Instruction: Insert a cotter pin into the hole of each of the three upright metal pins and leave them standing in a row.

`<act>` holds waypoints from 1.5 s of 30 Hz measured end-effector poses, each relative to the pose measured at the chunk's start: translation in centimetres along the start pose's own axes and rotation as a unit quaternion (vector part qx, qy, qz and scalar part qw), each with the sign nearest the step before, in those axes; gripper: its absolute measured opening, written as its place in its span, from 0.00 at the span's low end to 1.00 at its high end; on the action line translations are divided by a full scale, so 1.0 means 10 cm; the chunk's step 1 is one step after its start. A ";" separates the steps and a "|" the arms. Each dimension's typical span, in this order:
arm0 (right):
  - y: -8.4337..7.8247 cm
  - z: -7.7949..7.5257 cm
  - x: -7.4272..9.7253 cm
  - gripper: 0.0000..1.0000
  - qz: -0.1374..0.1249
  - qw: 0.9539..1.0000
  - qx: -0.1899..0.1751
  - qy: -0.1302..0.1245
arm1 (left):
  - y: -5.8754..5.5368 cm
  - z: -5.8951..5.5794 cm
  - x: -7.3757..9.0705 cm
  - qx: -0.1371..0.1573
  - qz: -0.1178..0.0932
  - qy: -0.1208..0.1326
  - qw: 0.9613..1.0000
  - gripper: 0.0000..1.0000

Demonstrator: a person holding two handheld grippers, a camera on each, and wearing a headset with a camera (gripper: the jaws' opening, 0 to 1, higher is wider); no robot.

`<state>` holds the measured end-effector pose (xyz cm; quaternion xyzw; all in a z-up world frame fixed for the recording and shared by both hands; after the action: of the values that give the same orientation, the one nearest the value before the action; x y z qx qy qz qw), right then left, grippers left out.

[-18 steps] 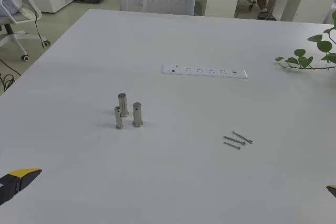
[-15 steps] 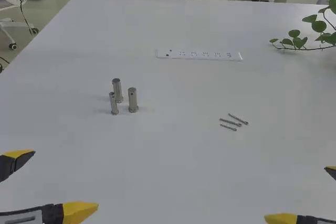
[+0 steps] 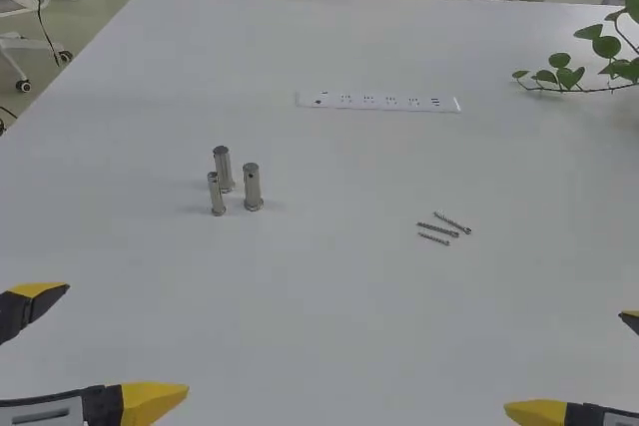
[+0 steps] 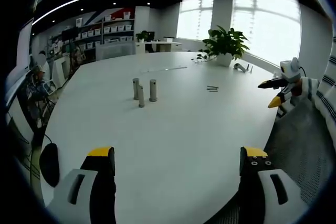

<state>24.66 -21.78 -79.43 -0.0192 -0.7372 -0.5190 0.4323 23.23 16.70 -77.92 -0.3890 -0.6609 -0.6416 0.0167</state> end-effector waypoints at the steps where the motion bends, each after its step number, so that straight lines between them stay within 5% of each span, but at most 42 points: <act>1: 0.00 0.00 0.00 1.00 0.000 1.000 0.000 0.000 | 0.00 0.00 0.00 0.000 0.000 0.000 1.000 0.99; 23: 0.03 -0.02 -0.01 1.00 -0.005 1.000 -0.003 -0.002 | -0.01 0.00 -0.03 0.000 0.003 0.002 1.000 0.99; 29: 0.03 -0.04 -0.01 1.00 -0.009 1.000 -0.010 -0.007 | 0.01 -0.01 -0.02 0.009 -0.002 -0.002 1.000 0.99; 33: 0.03 -0.04 0.00 1.00 -0.009 1.000 -0.013 -0.009 | 0.10 -0.01 -0.01 0.030 -0.029 -0.008 0.999 0.99; 45: 0.05 -0.06 0.01 1.00 -0.011 1.000 -0.018 -0.012 | 0.17 0.11 -0.04 0.025 -0.032 -0.006 0.999 0.99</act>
<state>25.16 -22.05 -78.91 -0.0248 -0.7333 -0.5364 0.4170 24.94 17.18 -76.91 -0.3713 -0.6889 -0.6226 0.0023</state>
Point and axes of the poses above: the centre of the closed fingertips' face, and the gripper's own axes: x roughly backward along the fingers, z roughly to its left, y roughly out of its top, the point moved 3 cm from there along x, roughly backward along the fingers, and after that the axes turned 5 degrees about x, right-handed, at the moved point
